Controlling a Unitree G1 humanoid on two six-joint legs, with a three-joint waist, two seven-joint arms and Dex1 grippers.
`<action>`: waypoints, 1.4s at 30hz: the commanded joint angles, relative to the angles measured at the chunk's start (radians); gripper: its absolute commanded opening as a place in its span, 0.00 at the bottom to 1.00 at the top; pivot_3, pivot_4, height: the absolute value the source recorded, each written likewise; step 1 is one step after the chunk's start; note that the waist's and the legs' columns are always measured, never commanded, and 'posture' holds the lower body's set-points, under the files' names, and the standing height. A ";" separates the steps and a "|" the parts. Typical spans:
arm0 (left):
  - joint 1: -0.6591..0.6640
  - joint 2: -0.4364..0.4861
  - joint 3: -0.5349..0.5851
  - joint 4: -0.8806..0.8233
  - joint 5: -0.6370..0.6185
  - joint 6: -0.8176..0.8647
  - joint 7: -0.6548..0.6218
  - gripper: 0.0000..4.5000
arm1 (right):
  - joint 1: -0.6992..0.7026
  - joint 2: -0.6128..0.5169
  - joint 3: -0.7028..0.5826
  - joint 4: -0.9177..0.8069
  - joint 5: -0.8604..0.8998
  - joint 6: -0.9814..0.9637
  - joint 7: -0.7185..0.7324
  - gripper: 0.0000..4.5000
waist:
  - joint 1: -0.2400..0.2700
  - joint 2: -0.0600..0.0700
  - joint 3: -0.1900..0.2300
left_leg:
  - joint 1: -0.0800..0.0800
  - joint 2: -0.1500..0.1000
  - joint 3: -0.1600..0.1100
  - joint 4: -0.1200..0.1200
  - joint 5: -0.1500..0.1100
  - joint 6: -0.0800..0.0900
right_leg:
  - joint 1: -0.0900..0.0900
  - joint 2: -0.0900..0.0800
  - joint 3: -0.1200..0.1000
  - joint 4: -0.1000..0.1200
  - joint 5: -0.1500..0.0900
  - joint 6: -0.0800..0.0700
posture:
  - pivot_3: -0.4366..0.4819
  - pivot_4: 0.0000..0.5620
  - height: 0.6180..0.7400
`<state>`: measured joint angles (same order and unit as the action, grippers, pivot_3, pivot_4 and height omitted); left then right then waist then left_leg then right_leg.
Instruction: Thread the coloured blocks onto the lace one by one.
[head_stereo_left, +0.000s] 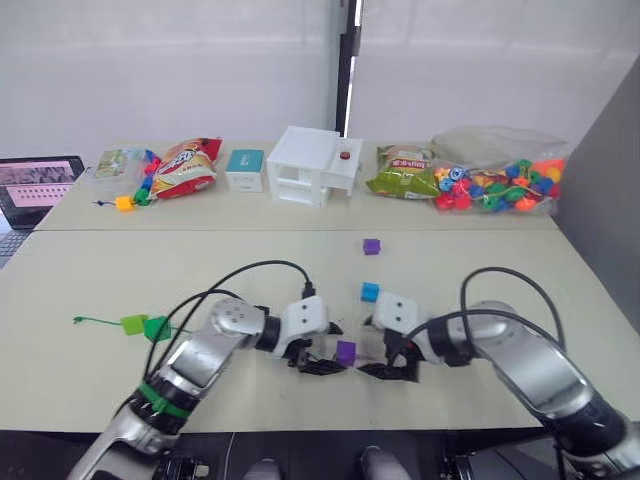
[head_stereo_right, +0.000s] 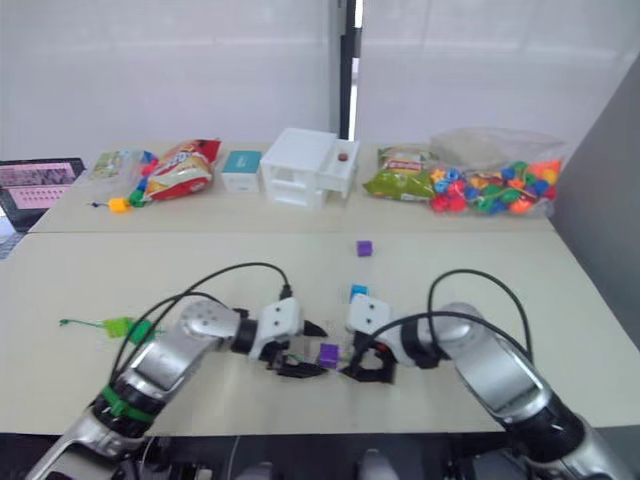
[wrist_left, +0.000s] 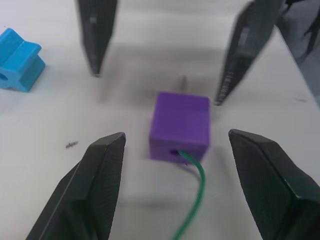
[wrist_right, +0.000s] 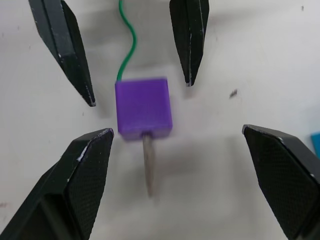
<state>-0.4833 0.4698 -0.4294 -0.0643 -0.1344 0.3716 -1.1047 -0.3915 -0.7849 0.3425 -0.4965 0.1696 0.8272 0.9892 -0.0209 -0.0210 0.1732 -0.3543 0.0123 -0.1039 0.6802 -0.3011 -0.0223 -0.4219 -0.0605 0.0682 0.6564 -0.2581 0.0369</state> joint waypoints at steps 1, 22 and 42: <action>-0.017 -0.001 -0.009 -0.002 0.008 -0.032 -0.016 0.71 | 0.011 -0.003 -0.029 -0.040 0.018 -0.019 -0.012 1.00 | -0.010 0.000 0.000 | 0.000 0.000 0.001 0.000 0.000 0.000 | -0.001 0.000 0.000 0.000 0.000 0.000 | 0.48 0.27 1.00; -0.012 0.030 0.004 -0.058 -0.040 0.008 -0.053 0.27 | 0.044 0.017 0.013 0.086 -0.026 -0.209 -0.021 0.14 | -0.015 0.000 0.000 | 0.001 0.001 0.000 0.000 0.000 0.000 | 0.000 0.001 0.000 0.001 0.000 0.000 | 0.48 0.27 1.00; 0.182 0.603 0.331 0.340 -0.005 -0.324 -0.246 0.27 | 0.007 -0.059 -0.014 0.073 -0.006 -0.251 0.070 0.00 | -0.033 0.001 0.000 | 0.003 0.002 0.001 -0.002 0.000 0.000 | -0.001 0.002 0.000 0.001 0.000 0.000 | 0.48 0.27 1.00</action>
<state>-0.3263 1.0024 -0.1475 0.1219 -0.2084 0.1252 -1.3499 -0.3733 -0.8382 0.3476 -0.4021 0.1618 0.5956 1.0499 -0.0541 -0.0201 0.1737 -0.3514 0.0150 -0.1032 0.6783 -0.3011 -0.0221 -0.4232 -0.0584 0.0682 0.6579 -0.2583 0.0367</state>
